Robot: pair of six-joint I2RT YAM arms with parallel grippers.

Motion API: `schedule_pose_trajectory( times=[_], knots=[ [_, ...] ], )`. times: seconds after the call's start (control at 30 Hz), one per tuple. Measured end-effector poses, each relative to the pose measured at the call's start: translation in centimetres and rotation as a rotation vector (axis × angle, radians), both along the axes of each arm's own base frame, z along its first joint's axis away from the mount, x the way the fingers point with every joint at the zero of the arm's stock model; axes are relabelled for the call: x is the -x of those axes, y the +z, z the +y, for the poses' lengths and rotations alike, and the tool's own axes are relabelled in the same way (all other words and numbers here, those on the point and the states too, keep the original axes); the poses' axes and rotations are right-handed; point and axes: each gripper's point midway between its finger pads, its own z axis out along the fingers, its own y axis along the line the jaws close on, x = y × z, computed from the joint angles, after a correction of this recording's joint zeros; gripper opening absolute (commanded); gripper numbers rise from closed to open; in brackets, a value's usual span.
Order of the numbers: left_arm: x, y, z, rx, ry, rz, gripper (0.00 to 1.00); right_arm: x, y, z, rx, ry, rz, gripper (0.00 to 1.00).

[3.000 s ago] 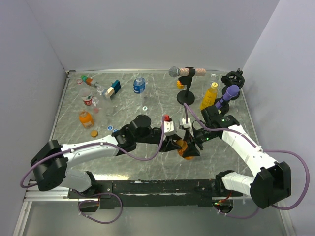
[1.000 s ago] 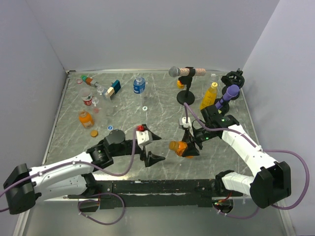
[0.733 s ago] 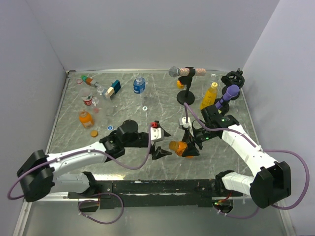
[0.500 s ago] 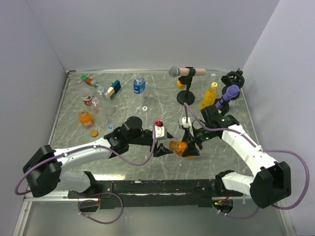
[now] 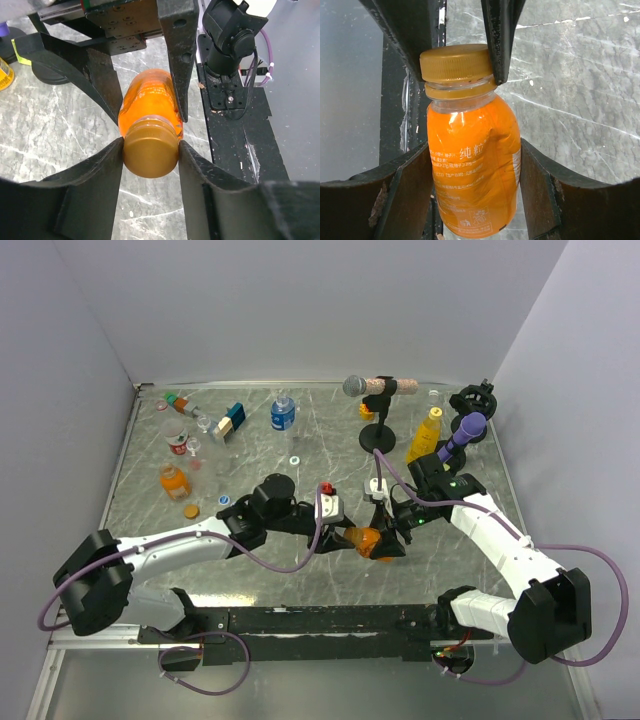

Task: Unscrew the bottle caps
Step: Unscrew the bottle cap from the plastic bottle.

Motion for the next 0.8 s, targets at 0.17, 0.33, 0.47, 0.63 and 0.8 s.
schedule_pose_trajectory(
  times=[0.17,0.33,0.47,0.63,0.8],
  knots=[
    [-0.1,-0.1,0.1,-0.004,0.011,0.024,0.1,0.0,0.0,0.0,0.003,-0.001,0.001,0.08],
    [-0.2,0.1,0.1,-0.01,0.061,0.13,0.01,0.0,0.0,0.0,0.001,-0.002,0.004,0.08],
    [-0.1,0.6,0.3,-0.032,0.174,0.372,0.01,0.2,0.2,0.2,-0.015,-0.001,0.015,0.08],
    [0.2,1.4,1.0,-0.037,0.352,0.738,0.01,0.5,0.7,0.6,-0.048,0.007,0.036,0.08],
    [0.3,1.8,1.5,-0.036,0.484,0.978,0.02,0.6,1.2,1.0,-0.076,0.019,0.036,0.08]
  ],
)
